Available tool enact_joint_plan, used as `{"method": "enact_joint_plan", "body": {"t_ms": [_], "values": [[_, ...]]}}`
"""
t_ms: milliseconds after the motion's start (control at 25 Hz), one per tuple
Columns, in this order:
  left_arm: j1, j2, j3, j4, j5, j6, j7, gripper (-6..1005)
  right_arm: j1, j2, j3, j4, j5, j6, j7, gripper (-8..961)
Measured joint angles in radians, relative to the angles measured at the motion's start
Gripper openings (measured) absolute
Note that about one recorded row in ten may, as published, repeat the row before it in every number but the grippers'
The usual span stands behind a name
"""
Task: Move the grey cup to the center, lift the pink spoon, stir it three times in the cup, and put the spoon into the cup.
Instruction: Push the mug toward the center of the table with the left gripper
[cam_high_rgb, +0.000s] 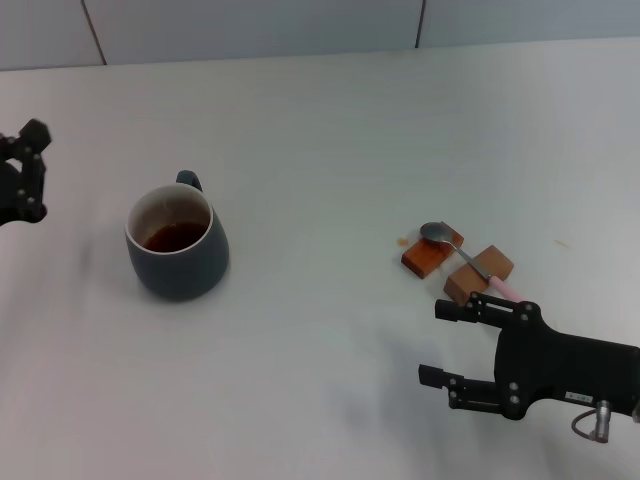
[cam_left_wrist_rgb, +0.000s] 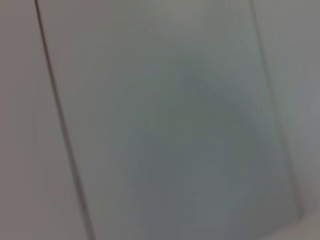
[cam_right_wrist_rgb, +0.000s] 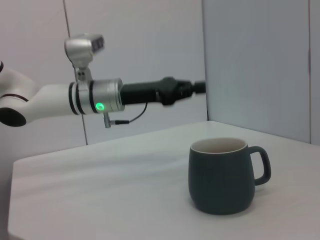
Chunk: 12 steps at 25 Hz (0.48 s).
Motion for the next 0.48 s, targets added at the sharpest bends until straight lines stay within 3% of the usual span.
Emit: {"method": "enact_joint_plan", "body": {"t_ms": [160,480], "values": [[0.0,-0.005,0.004,-0.007,0.001,-0.152,0.205,-1,0.0,0.0,0.012,-0.002,0.0,-0.001,0.0,777],[0.004,-0.008,0.023,-0.079,0.008,-0.199,0.344,1,0.0,0.0,0.024,-0.001,0.0,-0.001,0.0,776]]}}
